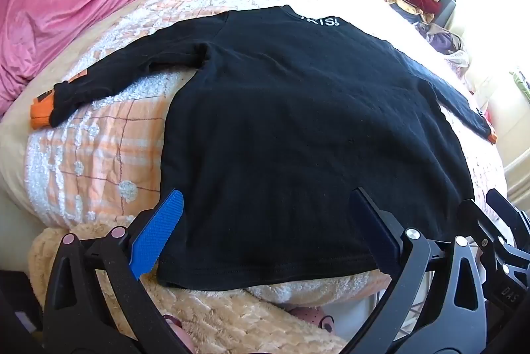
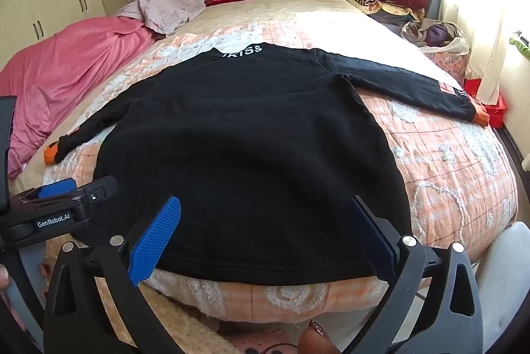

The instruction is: Fold small clothes

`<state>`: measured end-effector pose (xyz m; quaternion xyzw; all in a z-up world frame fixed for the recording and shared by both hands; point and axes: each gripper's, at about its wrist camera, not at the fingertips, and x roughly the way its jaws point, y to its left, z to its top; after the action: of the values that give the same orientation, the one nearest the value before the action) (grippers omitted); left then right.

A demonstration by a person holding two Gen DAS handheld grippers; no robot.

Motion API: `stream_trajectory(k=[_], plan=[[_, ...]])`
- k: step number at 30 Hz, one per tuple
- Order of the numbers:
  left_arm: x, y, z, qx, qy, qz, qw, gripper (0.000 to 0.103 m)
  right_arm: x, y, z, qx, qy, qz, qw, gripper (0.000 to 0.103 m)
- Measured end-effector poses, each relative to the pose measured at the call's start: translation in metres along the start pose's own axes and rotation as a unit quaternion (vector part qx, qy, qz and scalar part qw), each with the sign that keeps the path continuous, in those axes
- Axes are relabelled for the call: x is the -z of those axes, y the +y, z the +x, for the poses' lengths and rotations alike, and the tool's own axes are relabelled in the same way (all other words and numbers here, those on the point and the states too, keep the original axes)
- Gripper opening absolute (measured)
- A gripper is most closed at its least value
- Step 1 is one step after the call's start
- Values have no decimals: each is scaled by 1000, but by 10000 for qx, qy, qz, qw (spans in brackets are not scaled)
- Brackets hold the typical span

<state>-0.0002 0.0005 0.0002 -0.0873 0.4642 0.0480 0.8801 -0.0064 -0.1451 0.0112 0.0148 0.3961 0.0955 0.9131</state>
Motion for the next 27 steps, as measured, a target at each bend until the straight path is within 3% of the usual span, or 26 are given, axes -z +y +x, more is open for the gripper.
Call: stream_trajectory(k=[27], plan=[[0, 1, -3, -81, -37, 56, 9999, 94, 1, 13, 1, 2, 132, -174, 9998, 99]])
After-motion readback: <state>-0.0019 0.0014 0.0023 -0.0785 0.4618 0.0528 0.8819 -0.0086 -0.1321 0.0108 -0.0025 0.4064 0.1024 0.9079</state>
